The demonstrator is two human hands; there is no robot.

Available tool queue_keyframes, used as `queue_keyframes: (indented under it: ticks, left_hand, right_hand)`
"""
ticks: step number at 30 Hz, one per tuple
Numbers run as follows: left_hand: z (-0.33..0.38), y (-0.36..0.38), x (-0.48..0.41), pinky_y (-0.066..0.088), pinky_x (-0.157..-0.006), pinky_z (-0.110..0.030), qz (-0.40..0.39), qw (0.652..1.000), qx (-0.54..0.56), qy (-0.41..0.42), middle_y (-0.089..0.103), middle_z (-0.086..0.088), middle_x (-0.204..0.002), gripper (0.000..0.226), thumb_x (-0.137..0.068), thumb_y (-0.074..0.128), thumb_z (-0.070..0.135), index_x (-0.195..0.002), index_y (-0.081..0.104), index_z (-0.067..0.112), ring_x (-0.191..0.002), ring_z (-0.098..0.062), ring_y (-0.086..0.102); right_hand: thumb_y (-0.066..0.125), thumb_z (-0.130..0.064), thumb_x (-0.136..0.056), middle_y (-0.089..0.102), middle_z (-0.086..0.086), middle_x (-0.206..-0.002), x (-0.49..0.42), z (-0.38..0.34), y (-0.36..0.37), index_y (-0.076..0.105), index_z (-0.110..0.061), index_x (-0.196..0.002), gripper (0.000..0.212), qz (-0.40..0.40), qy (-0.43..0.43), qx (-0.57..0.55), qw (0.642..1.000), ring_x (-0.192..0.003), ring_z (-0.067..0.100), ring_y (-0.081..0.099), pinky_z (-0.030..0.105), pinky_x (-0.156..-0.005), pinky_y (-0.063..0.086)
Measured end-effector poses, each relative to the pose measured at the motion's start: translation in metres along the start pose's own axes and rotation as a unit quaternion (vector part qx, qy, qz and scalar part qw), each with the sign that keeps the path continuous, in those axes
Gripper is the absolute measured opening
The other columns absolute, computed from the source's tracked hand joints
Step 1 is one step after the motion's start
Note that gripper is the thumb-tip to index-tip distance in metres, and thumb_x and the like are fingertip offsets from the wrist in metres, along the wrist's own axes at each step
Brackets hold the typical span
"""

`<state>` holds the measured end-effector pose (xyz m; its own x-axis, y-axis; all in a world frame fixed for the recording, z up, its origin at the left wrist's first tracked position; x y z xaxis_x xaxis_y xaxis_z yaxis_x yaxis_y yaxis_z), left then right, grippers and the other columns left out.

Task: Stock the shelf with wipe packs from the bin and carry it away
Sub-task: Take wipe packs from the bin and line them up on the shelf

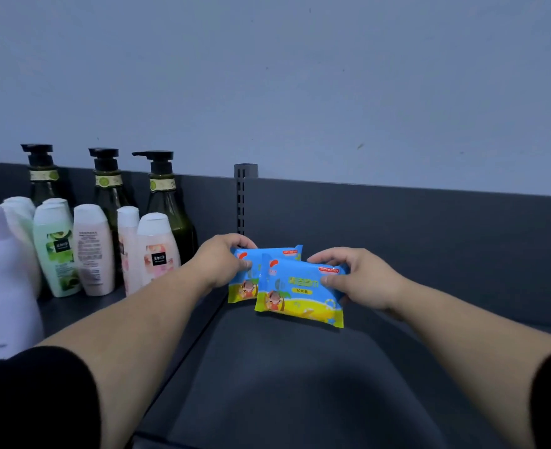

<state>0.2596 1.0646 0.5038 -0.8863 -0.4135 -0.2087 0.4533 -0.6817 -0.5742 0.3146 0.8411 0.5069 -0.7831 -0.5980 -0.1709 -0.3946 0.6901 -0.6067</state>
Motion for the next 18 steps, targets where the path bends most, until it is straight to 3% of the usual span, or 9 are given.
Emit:
queue_keyframes:
  ticks: [3, 6, 11, 15, 18]
  left_hand:
    - [-0.008, 0.004, -0.015, 0.060, -0.069, -0.035, -0.007, 1.000, -0.005, -0.008, 0.065, -0.004, -0.101, 0.018, -0.087, 0.067, 0.009, -0.089, 0.066, 0.027, -0.085, -0.017, 0.067]
    - [-0.015, 0.007, -0.027, 0.060, -0.064, -0.030, 0.008, 1.000, 0.013, -0.019, 0.062, -0.004, -0.106, 0.020, -0.086, 0.068, 0.007, -0.098, 0.067, 0.023, -0.089, -0.018, 0.066]
    - [-0.021, 0.003, -0.039, 0.047, -0.081, -0.025, 0.106, 0.991, -0.086, -0.003, 0.064, -0.002, -0.115, 0.037, -0.080, 0.075, 0.018, -0.114, 0.062, 0.022, -0.098, -0.017, 0.059]
    - [-0.026, 0.008, -0.044, 0.045, -0.089, -0.029, 0.129, 0.989, -0.074, -0.005, 0.060, -0.005, -0.121, 0.037, -0.088, 0.066, 0.023, -0.124, 0.056, 0.019, -0.111, -0.022, 0.056]
    - [-0.028, 0.015, -0.044, 0.042, -0.095, -0.031, 0.105, 0.994, -0.024, -0.017, 0.055, -0.005, -0.128, 0.047, -0.093, 0.053, 0.042, -0.132, 0.047, 0.016, -0.116, -0.024, 0.051]
  right_hand:
    - [0.061, -0.009, -0.091, 0.066, -0.002, -0.104, -0.015, 0.005, 0.006, 0.066, -0.029, -0.111, 0.028, 0.007, 0.015, 0.020, 1.000, -0.090, 0.023, 0.069, 0.031, -0.065, 0.059]
    - [0.061, -0.011, -0.091, 0.064, -0.007, -0.106, -0.027, 0.011, 0.009, 0.065, -0.031, -0.109, 0.027, 0.034, 0.016, 0.050, 0.998, -0.088, 0.012, 0.065, 0.022, -0.066, 0.055]
    - [0.062, -0.012, -0.088, 0.057, -0.014, -0.111, -0.033, 0.020, 0.019, 0.056, -0.033, -0.119, 0.038, 0.077, 0.028, 0.093, 0.992, -0.093, 0.006, 0.058, 0.013, -0.072, 0.047]
    - [0.073, -0.020, -0.079, 0.050, -0.010, -0.118, -0.036, 0.021, 0.030, 0.041, -0.037, -0.128, 0.061, 0.081, 0.019, 0.198, 0.977, -0.101, 0.011, 0.051, 0.023, -0.082, 0.043]
    - [0.074, -0.025, -0.078, 0.044, -0.006, -0.117, -0.040, 0.024, 0.036, 0.037, -0.039, -0.127, 0.063, 0.101, 0.029, 0.209, 0.972, -0.099, 0.015, 0.051, 0.026, -0.081, 0.044]
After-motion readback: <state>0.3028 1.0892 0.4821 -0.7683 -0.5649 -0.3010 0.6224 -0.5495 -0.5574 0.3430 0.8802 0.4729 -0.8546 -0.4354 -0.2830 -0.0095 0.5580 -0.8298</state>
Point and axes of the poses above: each hand's wrist, its own x-axis away from the middle knuckle, its own y-axis out of the palm, z = x × y, the point moved 8 cm from there along -x, towards the middle knuckle
